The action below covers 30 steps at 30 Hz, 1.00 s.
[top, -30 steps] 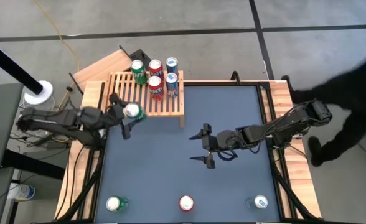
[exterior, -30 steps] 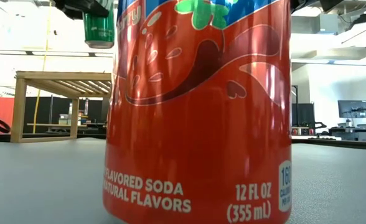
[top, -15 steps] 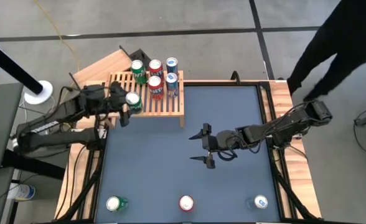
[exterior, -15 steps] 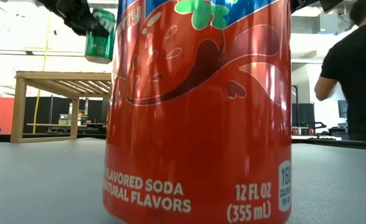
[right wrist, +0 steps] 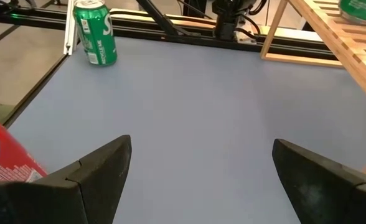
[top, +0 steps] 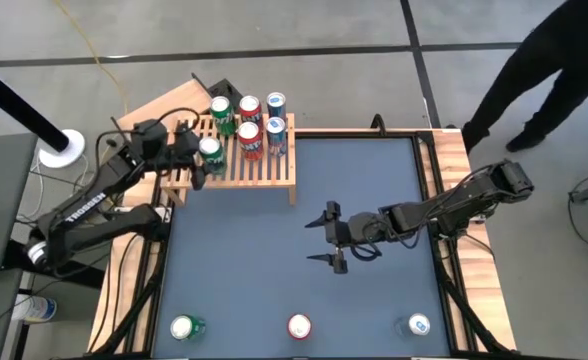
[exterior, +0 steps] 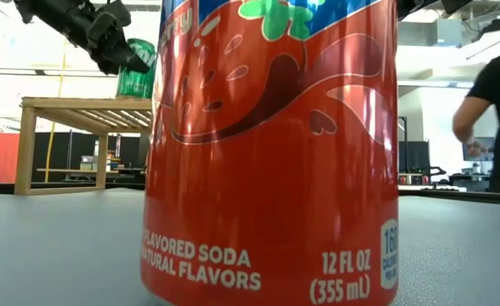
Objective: Place canned beverage on shelf
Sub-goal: Put the top green soda can on the shelf aligned with the other green soda can
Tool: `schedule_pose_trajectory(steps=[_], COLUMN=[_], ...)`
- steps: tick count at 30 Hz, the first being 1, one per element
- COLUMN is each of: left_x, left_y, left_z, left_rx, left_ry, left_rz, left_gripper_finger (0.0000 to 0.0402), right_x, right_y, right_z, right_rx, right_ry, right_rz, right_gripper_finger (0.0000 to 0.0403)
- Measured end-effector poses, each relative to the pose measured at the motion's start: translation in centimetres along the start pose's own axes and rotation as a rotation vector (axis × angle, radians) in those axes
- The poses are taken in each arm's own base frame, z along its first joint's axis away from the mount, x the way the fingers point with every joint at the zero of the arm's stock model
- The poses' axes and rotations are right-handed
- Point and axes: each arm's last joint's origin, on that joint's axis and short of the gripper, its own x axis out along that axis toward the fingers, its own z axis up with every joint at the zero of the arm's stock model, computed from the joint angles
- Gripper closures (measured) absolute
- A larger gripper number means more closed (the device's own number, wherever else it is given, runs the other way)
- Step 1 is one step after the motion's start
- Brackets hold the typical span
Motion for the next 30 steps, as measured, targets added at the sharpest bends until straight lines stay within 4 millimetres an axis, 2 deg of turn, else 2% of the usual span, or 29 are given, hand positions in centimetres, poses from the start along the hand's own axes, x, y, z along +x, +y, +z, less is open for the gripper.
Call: schedule_pose_trajectory(steps=[11, 20, 30], left_x=[1.2, 1.1, 0.3], left_y=[0.9, 0.8, 0.6], left_z=[-0.2, -0.3, 0.0], left_rx=[0.022, 0.008, 0.022], left_ry=[0.004, 0.017, -0.014], left_rz=[-0.065, -0.055, -0.045], left_gripper_finger=[0.0105, 0.0066, 0.0061], right_x=[0.0, 0.0, 0.0], right_y=[0.0, 0.0, 0.0], right_z=[0.0, -0.1, -0.1], right_rx=[-0.005, -0.007, -0.007], right_ry=[0.000, 0.011, 0.011], right_rz=[0.001, 0.001, 0.001], right_gripper_finger=[0.0023, 0.0023, 0.0023])
